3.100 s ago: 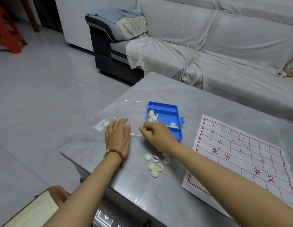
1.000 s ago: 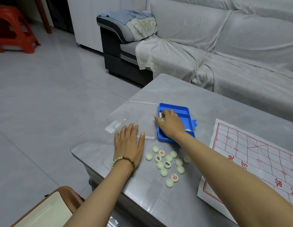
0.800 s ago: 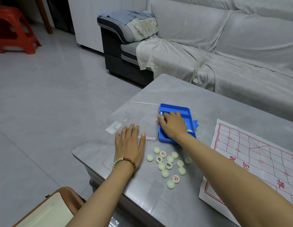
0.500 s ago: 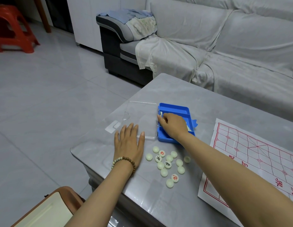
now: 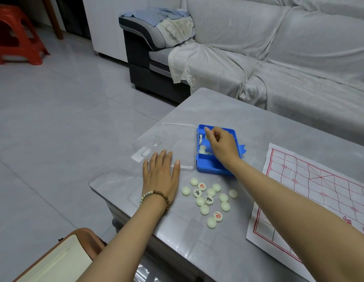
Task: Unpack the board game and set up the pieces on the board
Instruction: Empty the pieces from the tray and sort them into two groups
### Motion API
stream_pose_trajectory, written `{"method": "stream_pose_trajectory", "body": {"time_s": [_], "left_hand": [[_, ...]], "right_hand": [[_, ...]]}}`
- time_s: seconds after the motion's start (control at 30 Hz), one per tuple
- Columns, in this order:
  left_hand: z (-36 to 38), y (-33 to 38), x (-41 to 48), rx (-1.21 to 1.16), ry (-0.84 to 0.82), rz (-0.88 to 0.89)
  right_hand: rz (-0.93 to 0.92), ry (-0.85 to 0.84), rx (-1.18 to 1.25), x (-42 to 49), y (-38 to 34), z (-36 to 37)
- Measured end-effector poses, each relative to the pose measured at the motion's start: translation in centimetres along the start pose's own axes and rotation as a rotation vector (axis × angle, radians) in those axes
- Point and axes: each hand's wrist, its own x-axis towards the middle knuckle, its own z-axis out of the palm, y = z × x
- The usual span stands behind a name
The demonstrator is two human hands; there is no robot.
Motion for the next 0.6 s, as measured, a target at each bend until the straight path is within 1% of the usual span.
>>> {"method": "stream_pose_trajectory", "body": {"time_s": [0.07,0.1,0.2,0.27,0.33,0.43,0.53,0.6], "left_hand": [[0.0,0.1,0.0,0.001,-0.004,0.003],[0.0,0.1,0.0,0.002,-0.008,0.004],[0.0,0.2,-0.1,0.003,-0.004,0.002],[-0.1,0.1,-0.2,-0.002,0.003,-0.001],[-0.2,0.2,-0.4,-0.003,0.018,0.002],[-0.3,0.3,-0.5,-0.023,0.047,0.006],[-0.3,0.1,-0.5,-0.047,0.062,0.009],[-0.3,0.0,-0.4,-0.047,0.074,0.017]], "right_hand": [[-0.001,0.016,0.134,-0.9,-1.2,-1.4],[-0.015,-0.007,0.148,-2.1,-1.9,-2.3],[-0.086,-0.164,0.096,-7.4,-2.5,-4.7],[-0.109,-0.309,-0.017,-11.2,-1.6,-6.0],[-0.109,-0.404,-0.150,-13.8,-0.4,-7.0],[-0.131,-0.454,-0.298,-15.4,0.8,-7.6],[-0.218,-0.473,-0.501,-15.7,1.0,-7.0],[-0.241,-0.435,-0.504,-15.4,0.9,-6.5]]}}
